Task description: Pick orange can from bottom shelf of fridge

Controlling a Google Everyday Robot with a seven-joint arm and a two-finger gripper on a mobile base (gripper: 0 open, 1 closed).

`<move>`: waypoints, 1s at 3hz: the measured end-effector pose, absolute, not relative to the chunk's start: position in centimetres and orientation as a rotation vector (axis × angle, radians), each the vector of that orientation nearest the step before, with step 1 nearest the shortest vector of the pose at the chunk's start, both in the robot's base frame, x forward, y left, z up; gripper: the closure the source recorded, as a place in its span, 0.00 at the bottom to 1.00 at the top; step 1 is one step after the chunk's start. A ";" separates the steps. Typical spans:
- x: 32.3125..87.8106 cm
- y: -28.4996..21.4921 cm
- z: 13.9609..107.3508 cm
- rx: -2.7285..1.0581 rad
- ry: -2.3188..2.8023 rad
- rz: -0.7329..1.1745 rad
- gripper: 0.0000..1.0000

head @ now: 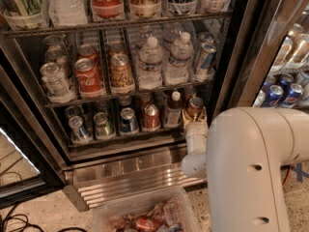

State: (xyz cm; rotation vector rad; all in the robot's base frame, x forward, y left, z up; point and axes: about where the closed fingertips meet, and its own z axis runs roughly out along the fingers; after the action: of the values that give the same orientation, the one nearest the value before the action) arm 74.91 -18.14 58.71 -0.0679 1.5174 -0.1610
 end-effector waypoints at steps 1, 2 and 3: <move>74.4 -17.7 59.9 -0.060 1.526 -0.139 1.00; 73.5 -17.1 63.1 -0.054 1.484 -0.101 1.00; 72.9 -16.8 64.5 -0.057 1.465 -0.086 1.00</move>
Offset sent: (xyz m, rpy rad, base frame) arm -0.0278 0.0172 0.0817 0.0762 -0.0863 0.0635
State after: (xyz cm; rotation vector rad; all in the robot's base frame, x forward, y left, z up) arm 72.89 -16.78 64.48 -0.0569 1.4648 -0.0863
